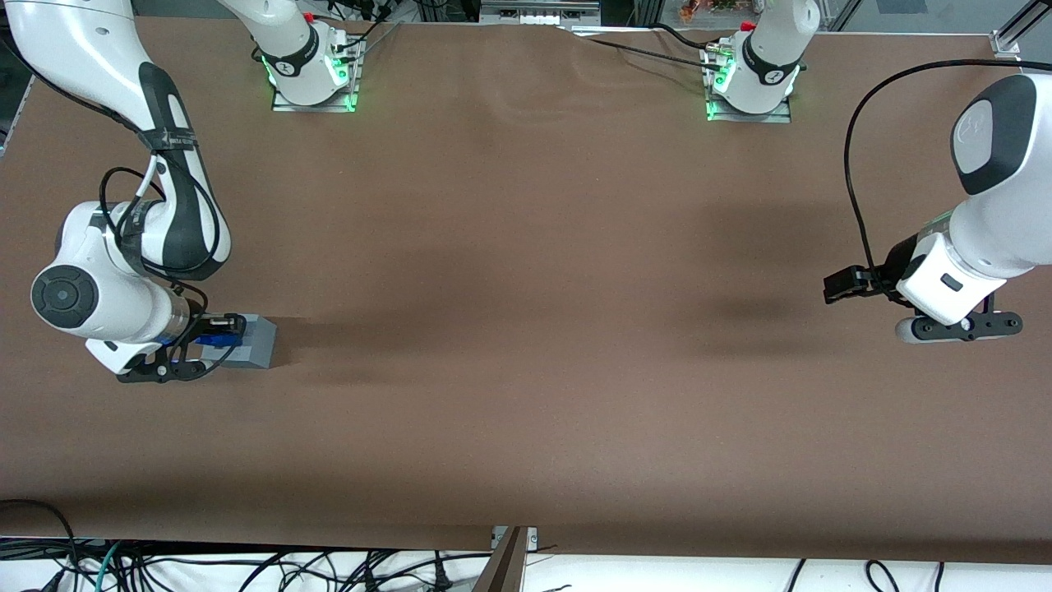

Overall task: Insert blue part into gray base with right arm
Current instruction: 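Lower the blue part into the gray base's hole, pressing down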

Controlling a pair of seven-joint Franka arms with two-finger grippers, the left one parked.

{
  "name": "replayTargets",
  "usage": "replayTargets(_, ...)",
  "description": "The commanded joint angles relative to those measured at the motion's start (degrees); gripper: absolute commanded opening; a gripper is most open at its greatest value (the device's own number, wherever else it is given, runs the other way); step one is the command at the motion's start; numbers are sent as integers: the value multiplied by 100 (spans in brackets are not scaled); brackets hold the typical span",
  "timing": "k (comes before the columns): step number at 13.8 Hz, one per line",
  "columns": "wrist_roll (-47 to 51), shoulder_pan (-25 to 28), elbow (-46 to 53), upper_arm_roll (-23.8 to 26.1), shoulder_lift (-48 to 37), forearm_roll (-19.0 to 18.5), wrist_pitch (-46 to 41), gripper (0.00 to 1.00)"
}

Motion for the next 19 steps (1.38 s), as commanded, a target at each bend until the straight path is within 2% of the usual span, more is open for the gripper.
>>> replayTargets(1, -149, -80, -89, 75, -80, 37, 19, 21)
replayTargets(15, 35, -150, -71, 92, -45, 63, 133, 21)
replayTargets(19, 26, -150, -54, 92, -1, 204, 256, 21)
